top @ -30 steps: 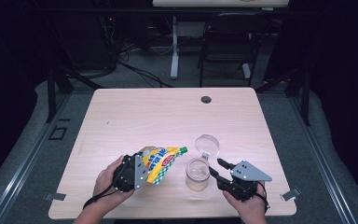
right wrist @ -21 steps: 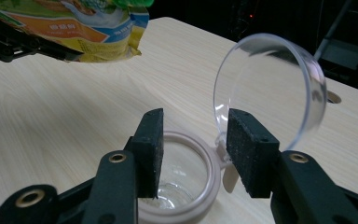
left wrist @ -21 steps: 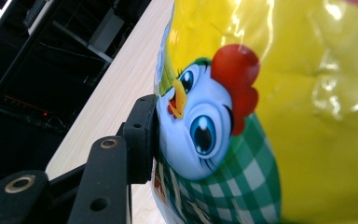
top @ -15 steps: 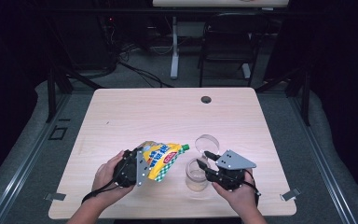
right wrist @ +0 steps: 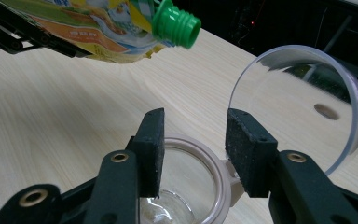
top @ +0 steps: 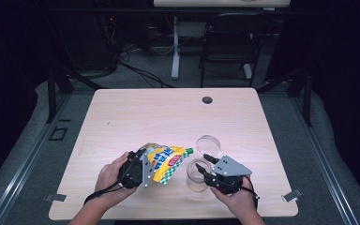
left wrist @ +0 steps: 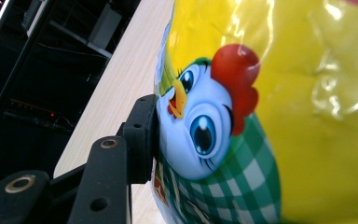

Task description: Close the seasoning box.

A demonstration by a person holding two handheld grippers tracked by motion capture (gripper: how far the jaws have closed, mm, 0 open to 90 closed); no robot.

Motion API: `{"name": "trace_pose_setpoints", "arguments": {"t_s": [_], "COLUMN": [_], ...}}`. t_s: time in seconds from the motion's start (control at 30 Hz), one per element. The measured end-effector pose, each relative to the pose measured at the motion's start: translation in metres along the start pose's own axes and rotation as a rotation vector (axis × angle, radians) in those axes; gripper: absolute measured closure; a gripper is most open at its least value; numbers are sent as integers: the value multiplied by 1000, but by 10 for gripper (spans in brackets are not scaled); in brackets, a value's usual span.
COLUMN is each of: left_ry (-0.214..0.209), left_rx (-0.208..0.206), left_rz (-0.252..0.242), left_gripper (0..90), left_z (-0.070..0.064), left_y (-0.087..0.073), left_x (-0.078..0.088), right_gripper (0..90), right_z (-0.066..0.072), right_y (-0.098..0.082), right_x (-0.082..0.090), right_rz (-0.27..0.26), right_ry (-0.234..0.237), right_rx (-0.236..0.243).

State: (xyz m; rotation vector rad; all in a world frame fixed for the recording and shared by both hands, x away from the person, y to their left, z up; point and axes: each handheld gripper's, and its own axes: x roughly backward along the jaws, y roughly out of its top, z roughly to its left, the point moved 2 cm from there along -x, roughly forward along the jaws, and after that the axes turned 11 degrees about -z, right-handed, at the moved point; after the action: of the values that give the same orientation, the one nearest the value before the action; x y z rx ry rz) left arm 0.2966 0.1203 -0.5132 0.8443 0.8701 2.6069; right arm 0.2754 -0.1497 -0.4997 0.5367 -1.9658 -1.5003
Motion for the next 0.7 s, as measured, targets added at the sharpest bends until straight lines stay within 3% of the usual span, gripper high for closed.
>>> {"name": "trace_pose_setpoints", "arguments": {"t_s": [0.2,0.47,0.53,0.7], "left_ry": [-8,-13,-14,-19], "left_rx": [-31,-33,-71,-88], "left_rz": [16,10,28,35], "left_gripper": [548,549,548,549], "left_z": [-3,-6,-6,-7], "left_y": [3,6,8,9], "left_x": [-2,-5,-4,-4], "right_gripper": [560,552,546,537], "right_z": [3,7,7,8], "right_y": [0,-1,-1,-2], "right_x": [0,1,2,3], "right_rz": [5,14,12,6], "right_ry": [6,3,-3,-6], "right_rx": [21,51,57,64]}}
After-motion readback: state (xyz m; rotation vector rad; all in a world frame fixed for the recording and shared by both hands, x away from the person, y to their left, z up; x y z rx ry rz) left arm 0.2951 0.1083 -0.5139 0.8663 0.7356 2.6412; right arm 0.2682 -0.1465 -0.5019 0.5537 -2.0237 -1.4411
